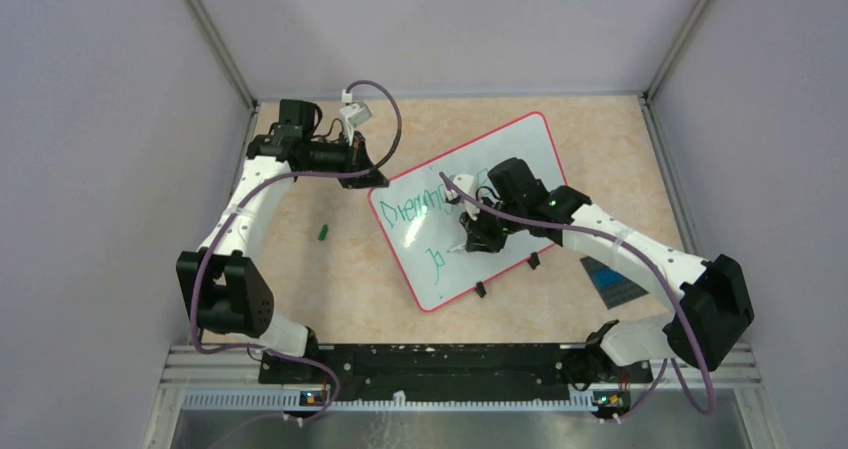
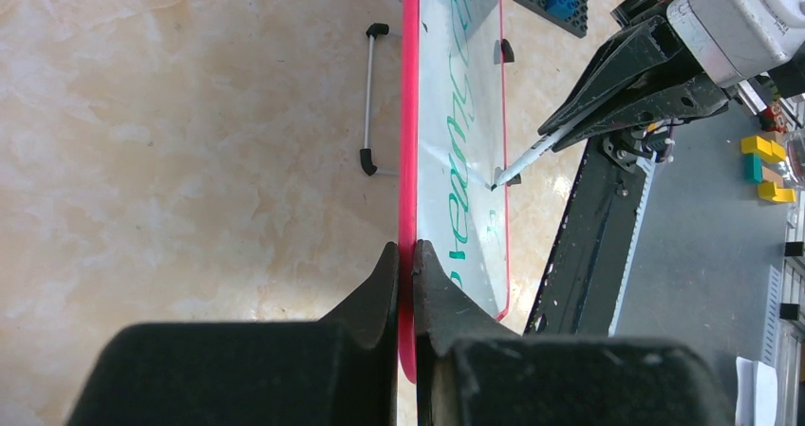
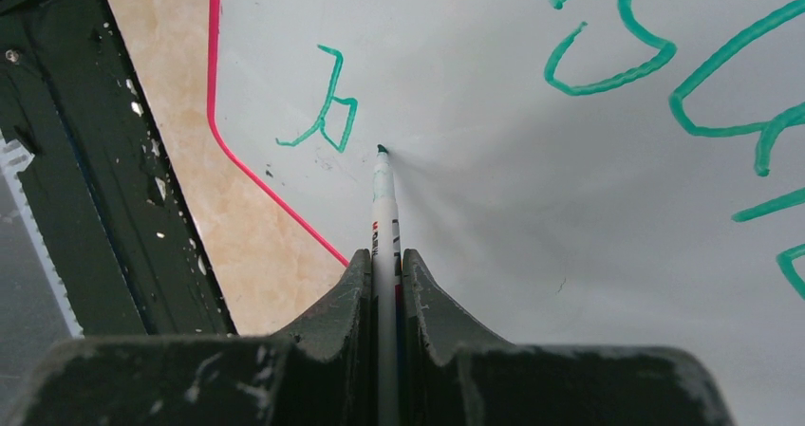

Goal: Write a sentence on the whiteboard

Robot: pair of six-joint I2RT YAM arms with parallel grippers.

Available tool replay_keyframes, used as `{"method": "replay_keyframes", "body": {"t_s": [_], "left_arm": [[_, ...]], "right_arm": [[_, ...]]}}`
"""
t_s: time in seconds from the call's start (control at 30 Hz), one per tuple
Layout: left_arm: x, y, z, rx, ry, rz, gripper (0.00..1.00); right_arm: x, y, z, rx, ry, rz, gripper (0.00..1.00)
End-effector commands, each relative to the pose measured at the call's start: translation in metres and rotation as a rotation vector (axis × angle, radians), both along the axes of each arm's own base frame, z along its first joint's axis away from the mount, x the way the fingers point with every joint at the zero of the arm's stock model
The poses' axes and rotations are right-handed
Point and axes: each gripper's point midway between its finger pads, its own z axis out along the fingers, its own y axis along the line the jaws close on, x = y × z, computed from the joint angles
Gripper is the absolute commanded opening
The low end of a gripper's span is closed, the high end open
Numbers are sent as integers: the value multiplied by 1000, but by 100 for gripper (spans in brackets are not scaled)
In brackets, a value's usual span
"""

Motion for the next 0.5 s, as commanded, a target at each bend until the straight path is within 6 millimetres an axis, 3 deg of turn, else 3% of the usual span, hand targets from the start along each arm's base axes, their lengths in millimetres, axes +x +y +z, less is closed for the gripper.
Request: {"method": "replay_keyframes", "body": {"t_s": [0.0,0.2,0.47], "left_arm": [[-13,-2,-20,54,50,-14,0],[-13,-2,-22,57,53,-13,0],[-13,-1,-22,58,52,-12,0]], "right_arm": [[18,17,25,72,-63,-7,0],[10,19,13,51,-39,21,0],[-3,6,-6,2,-14,36,0]]}}
